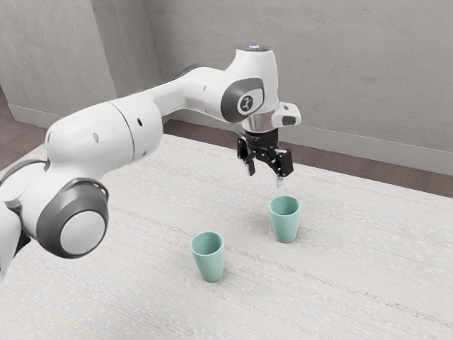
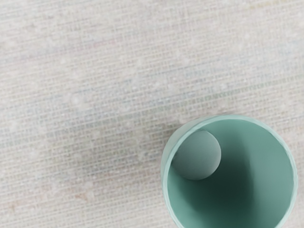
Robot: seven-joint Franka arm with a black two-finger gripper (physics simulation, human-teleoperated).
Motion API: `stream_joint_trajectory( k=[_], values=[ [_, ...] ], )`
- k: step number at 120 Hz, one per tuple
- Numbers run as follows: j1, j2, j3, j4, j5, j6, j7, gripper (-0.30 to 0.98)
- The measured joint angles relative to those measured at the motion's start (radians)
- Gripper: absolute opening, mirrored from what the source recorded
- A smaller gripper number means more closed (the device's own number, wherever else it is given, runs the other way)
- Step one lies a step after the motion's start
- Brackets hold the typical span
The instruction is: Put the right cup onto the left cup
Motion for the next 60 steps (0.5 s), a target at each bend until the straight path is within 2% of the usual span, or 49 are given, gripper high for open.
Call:
stream_joint_trajectory(
  k=[60],
  values=[
    [0.006,0.049,-0.008,-0.007,0.005,0.043,-0.036,0.69]
  ],
)
